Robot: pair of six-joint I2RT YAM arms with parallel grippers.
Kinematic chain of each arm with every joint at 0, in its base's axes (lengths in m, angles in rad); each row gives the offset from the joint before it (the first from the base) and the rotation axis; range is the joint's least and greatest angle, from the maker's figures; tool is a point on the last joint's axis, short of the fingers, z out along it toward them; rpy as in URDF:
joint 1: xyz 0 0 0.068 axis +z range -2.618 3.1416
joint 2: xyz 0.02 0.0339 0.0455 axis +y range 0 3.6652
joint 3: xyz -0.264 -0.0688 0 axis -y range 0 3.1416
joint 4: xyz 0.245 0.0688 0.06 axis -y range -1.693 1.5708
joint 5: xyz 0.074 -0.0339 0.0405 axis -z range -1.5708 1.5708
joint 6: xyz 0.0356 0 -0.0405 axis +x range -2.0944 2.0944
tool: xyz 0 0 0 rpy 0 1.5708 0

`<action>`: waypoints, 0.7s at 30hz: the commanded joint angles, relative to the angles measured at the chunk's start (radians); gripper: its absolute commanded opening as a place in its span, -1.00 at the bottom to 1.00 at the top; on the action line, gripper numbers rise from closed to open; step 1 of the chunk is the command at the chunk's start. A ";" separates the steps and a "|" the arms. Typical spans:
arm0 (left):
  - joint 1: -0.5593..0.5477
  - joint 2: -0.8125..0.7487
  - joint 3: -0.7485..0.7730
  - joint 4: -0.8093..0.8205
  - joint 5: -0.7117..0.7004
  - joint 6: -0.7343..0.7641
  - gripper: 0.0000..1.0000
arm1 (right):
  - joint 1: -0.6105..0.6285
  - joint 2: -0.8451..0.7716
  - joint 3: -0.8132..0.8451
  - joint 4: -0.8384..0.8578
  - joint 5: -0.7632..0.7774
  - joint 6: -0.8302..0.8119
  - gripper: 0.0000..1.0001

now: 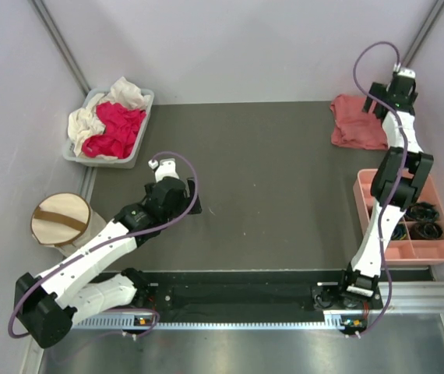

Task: Fold and stack the t-shirts
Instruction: Put the neatly folded tshirt into the corner of the board with the right arm

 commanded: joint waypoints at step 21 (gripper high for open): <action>0.001 -0.030 -0.046 0.143 -0.124 0.050 0.98 | 0.727 -1.101 -1.144 0.031 0.303 0.360 0.97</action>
